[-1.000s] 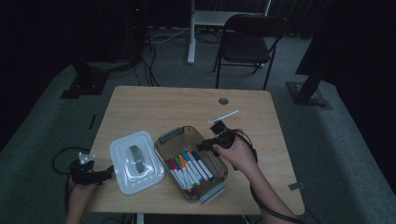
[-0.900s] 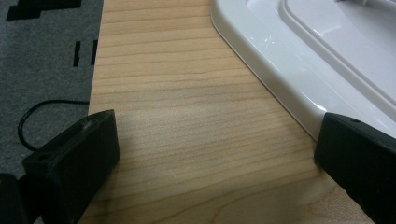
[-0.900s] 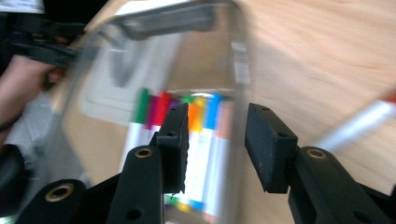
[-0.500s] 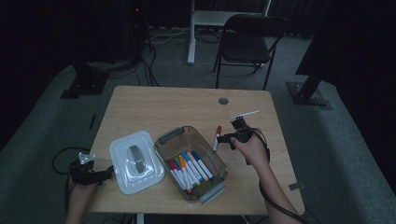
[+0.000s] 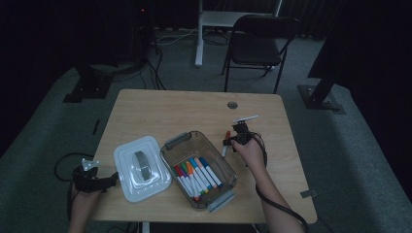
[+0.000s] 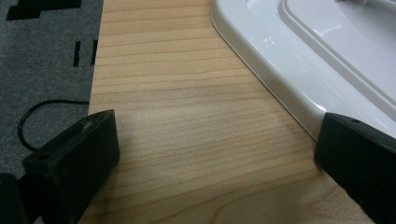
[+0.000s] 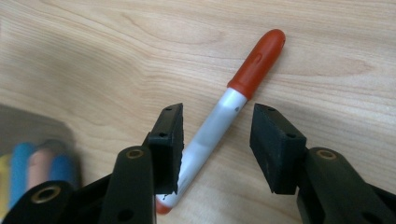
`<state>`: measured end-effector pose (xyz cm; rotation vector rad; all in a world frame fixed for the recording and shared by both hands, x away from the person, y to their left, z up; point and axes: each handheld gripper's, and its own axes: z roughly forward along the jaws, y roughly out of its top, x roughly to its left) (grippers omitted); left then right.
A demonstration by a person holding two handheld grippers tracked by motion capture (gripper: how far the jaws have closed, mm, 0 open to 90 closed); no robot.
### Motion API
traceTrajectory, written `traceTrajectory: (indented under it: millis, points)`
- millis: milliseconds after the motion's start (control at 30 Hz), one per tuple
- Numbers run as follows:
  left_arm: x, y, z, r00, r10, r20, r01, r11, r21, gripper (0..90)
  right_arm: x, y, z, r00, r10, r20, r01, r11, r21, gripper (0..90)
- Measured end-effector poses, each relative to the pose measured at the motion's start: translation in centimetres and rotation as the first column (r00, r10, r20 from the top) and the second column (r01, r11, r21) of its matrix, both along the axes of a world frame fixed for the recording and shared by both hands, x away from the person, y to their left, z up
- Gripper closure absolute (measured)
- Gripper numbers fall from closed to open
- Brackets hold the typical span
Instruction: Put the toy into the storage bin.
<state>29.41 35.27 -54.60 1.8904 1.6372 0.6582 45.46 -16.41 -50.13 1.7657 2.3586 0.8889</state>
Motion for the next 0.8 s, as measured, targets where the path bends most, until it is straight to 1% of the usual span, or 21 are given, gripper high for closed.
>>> traceTrajectory:
  millis: [33,167,200,233,300,333,367,467,533,600,633,700,733,800]
  points:
    - [0.0,0.0,0.0,1.0000,0.000,0.000,0.000,1.0000,0.000,0.6,0.1,0.2,-0.1,1.0000,0.001,0.003,-0.001,0.9998,-0.022,55.5]
    - [0.0,0.0,0.0,1.0000,0.000,0.000,0.000,1.0000,0.000,0.7,0.5,0.4,-0.7,0.9999,0.000,-0.012,0.000,0.9988,-0.048,58.8]
    - [0.0,0.0,0.0,1.0000,0.000,0.000,0.000,1.0000,0.000,0.6,0.5,0.4,-0.8,0.9999,0.000,-0.016,-0.001,0.9989,-0.047,60.2]
    - [0.0,0.0,0.0,1.0000,0.000,0.000,0.000,1.0000,0.000,0.6,0.5,0.4,-0.9,0.9997,0.005,-0.023,-0.007,0.9984,-0.057,62.4]
    - [0.0,0.0,0.0,1.0000,0.000,0.000,0.000,1.0000,0.000,0.6,0.5,0.2,-1.1,0.9996,0.010,-0.028,-0.013,0.9956,-0.092,66.0]
    - [0.0,0.0,0.0,1.0000,0.000,0.000,0.000,1.0000,0.000,0.6,0.4,0.1,-1.2,0.9994,0.008,-0.035,-0.012,0.9955,-0.094,67.4]
    - [0.0,0.0,0.0,1.0000,0.000,0.000,0.000,1.0000,0.000,0.6,0.4,-0.2,-1.3,0.9990,0.007,-0.045,-0.011,0.9959,-0.089,71.7]
    - [0.0,0.0,0.0,1.0000,0.000,0.000,0.000,1.0000,0.000,0.7,0.4,-0.7,-1.3,0.9990,-0.001,-0.045,-0.004,0.9957,-0.092,76.2]
    - [0.0,0.0,0.0,1.0000,0.000,0.000,0.000,1.0000,0.000,0.6,0.4,-1.1,-1.3,0.9990,-0.010,-0.043,0.006,0.9962,-0.087,76.6]
    - [0.0,0.0,0.0,1.0000,0.000,0.000,0.000,1.0000,0.000,0.6,0.3,-1.2,-1.3,0.9981,-0.015,-0.060,0.011,0.9972,-0.074,76.6]
    - [0.0,0.0,0.0,1.0000,0.000,0.000,0.000,1.0000,0.000,0.7,0.3,-1.4,-1.2,0.9982,-0.024,-0.055,0.020,0.9975,-0.067,76.7]
    - [0.0,0.0,0.0,1.0000,0.000,0.000,0.000,1.0000,0.000,0.6,0.1,-1.6,-0.9,0.9977,-0.024,-0.063,0.022,0.9989,-0.041,76.7]
    - [0.0,0.0,0.0,1.0000,0.000,0.000,0.000,1.0000,0.000,0.6,0.0,-1.8,-0.6,0.9982,-0.028,-0.052,0.026,0.9991,-0.034,76.7]
    - [0.0,0.0,0.0,1.0000,0.000,0.000,0.000,1.0000,0.000,0.7,-0.2,-2.1,0.1,0.9984,-0.028,-0.049,0.027,0.9995,-0.017,76.7]
